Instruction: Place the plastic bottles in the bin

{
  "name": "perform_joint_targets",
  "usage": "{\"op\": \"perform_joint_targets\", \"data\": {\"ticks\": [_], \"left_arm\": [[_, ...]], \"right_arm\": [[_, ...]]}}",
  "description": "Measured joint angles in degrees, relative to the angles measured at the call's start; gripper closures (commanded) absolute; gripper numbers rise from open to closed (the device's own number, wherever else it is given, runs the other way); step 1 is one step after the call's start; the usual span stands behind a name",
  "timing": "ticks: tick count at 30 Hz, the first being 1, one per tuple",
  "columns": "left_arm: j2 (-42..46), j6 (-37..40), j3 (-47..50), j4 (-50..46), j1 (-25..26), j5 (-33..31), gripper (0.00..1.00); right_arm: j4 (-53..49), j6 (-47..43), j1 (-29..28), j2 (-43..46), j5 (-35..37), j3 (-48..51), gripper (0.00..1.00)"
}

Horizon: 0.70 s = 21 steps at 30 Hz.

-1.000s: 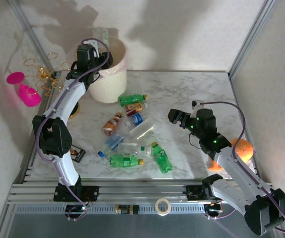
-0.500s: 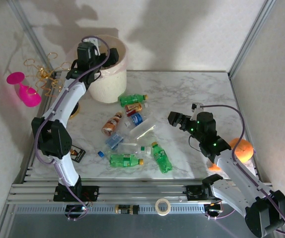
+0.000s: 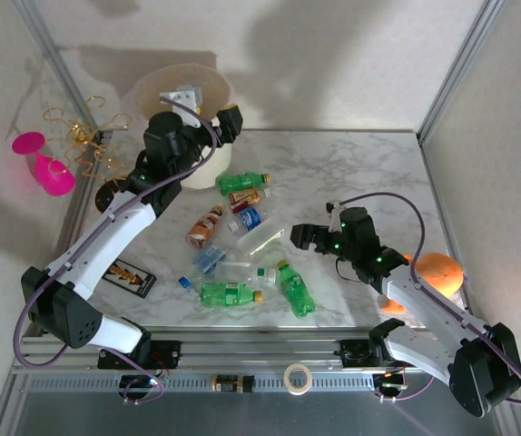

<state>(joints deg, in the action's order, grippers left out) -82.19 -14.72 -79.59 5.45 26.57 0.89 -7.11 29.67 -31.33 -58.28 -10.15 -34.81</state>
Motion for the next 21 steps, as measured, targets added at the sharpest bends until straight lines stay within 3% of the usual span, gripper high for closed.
{"op": "perform_joint_targets", "data": {"ticks": [9,15,21], "left_arm": [[1.99,-5.33,15.5,6.67,7.32,1.64,0.0],[6.27,-9.35,27.3,12.52,7.63,0.85,0.0],[9.81,-12.13,32.98,14.25,7.63,0.57,0.0]], "right_arm": [[-9.66,-2.51,-8.37,-4.63,0.7,-1.86,0.01],[-14.34,-3.41,-13.6,-9.99,2.38,-4.57,0.05],[-18.62,-2.89,-15.74,-12.37,4.57,-4.74,0.07]]}}
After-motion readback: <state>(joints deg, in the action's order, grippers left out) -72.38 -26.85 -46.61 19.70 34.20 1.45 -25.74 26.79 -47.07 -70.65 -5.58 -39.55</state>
